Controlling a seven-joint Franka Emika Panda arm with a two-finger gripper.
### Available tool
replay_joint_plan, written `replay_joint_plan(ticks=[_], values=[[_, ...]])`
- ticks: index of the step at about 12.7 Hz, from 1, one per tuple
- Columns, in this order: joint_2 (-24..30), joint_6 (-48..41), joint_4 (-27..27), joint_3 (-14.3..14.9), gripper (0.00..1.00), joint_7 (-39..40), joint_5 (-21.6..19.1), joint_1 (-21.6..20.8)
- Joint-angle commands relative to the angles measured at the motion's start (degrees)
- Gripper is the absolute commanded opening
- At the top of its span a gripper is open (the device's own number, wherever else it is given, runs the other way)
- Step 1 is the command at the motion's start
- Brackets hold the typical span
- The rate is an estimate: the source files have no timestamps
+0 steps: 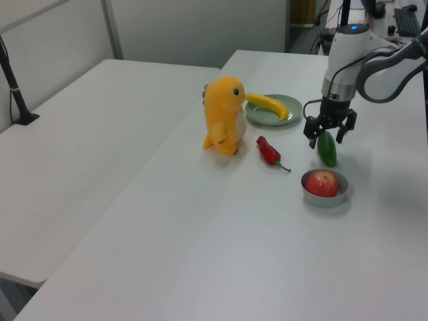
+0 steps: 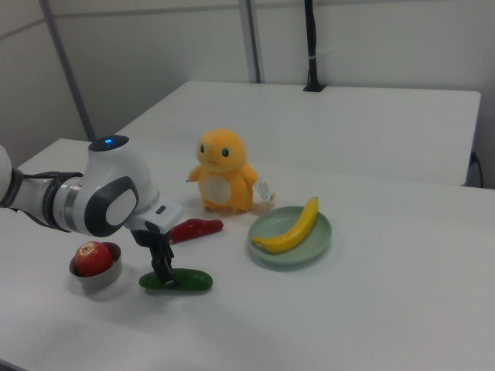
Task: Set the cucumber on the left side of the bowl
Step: 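Close the gripper on the green cucumber and lift it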
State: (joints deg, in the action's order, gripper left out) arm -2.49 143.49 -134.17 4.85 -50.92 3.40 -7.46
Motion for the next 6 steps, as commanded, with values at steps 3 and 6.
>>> replay_joint_plan(ticks=[3, 6], values=[[-1.03, 3.03, -0.65, 0.24, 0.59, -0.41, -0.24, 0.51], [-1.03, 2.94, -0.65, 0.16, 0.30, -0.14, -0.15, 0.60]])
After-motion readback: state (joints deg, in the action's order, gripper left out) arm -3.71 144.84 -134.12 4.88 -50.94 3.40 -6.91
